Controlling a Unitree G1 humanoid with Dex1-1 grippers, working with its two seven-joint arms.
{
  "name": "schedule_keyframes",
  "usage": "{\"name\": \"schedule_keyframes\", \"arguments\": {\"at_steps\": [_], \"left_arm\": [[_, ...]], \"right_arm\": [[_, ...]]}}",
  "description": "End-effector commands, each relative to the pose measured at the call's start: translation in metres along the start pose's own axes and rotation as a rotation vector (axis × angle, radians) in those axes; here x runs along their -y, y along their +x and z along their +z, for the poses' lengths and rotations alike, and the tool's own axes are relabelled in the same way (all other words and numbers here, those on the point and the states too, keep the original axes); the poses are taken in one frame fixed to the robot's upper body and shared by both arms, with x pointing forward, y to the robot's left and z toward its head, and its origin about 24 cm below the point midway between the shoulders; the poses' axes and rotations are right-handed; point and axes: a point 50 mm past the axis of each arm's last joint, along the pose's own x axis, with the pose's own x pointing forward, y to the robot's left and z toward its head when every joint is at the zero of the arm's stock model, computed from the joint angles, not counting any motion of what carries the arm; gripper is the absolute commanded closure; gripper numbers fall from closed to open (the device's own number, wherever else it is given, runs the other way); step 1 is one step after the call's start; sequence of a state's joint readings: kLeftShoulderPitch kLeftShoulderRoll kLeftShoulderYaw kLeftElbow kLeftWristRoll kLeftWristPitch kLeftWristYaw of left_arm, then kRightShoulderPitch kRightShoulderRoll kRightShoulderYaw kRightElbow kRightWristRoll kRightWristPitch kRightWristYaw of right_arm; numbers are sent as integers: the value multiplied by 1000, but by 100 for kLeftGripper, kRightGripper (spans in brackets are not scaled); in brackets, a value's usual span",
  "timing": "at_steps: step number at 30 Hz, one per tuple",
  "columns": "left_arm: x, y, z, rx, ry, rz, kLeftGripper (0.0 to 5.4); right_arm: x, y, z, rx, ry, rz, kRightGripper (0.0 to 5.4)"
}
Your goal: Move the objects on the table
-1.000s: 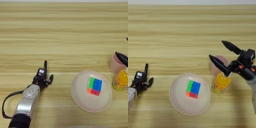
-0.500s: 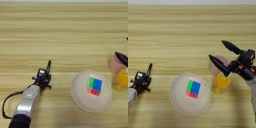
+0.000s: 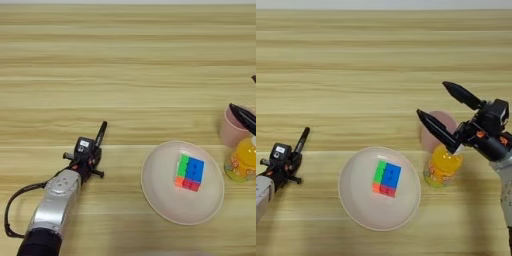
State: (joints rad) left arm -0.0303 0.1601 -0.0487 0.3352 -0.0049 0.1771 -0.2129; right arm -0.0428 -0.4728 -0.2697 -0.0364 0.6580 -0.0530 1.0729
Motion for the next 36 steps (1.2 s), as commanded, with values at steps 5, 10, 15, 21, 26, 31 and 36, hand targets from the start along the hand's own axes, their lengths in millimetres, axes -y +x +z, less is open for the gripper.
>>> {"name": "schedule_keyframes", "arguments": {"at_steps": [5,10,15,21,26,31,36], "left_arm": [[-1,0,15,104,63,-29,431],[11,-8,27,216,117,-153,431],[25,-17,33,303,148,-270,432],[32,-18,47,376,175,-348,432],[45,-15,63,427,239,-443,432],[57,-12,72,455,264,-503,432],[65,-12,74,462,291,-542,432]], "right_arm": [[-1,7,1,12,-20,9,0],[-2,9,1,14,-22,10,0],[-3,11,0,11,-21,11,0],[-5,12,0,13,-17,18,0],[-7,14,1,17,-16,28,0],[-8,14,2,19,-16,35,0],[-9,14,3,20,-15,38,0]]}}
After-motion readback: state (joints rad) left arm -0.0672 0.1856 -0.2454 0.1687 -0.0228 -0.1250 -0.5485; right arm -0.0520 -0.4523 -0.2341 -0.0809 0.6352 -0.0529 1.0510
